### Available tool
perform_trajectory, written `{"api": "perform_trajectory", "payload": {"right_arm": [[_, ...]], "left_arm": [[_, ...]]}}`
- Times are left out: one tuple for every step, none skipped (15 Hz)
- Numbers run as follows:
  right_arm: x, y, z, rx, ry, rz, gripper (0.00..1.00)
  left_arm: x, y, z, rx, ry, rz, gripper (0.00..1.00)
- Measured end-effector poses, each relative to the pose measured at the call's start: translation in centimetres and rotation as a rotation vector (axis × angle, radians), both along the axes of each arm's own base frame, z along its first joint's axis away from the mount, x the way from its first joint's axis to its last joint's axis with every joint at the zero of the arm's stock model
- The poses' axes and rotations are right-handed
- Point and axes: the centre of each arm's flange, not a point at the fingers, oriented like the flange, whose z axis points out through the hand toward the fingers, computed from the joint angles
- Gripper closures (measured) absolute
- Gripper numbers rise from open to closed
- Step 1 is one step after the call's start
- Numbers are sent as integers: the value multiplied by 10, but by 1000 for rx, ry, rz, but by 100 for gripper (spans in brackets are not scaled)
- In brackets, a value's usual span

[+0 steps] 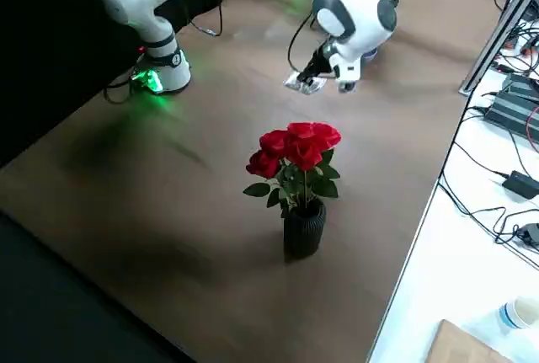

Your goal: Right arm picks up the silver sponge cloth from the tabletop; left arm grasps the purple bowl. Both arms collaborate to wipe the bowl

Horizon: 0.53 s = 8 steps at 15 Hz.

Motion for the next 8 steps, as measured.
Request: {"api": "perform_trajectory", "payload": {"right_arm": [[-2,24,2,23,-4,-1,98],[-3,45,6,37,-12,5,98],[-3,62,11,55,-33,11,98],[-1,78,15,81,-64,8,98],[1,94,17,114,-95,-4,98],[2,111,18,141,-120,-24,98],[2,130,16,162,-144,-49,98],[2,150,11,185,-168,-77,98]], "left_arm": [[0,-1,1,-3,-2,0,95],[0,-2,1,-3,-2,1,95],[0,-2,1,-3,-1,2,95],[0,-2,1,-4,-2,2,95],[0,-2,1,-4,-2,2,95],[0,-2,1,-4,-2,2,95],[0,-2,1,-4,-2,2,95],[0,-2,1,-4,-2,2,95]]}}
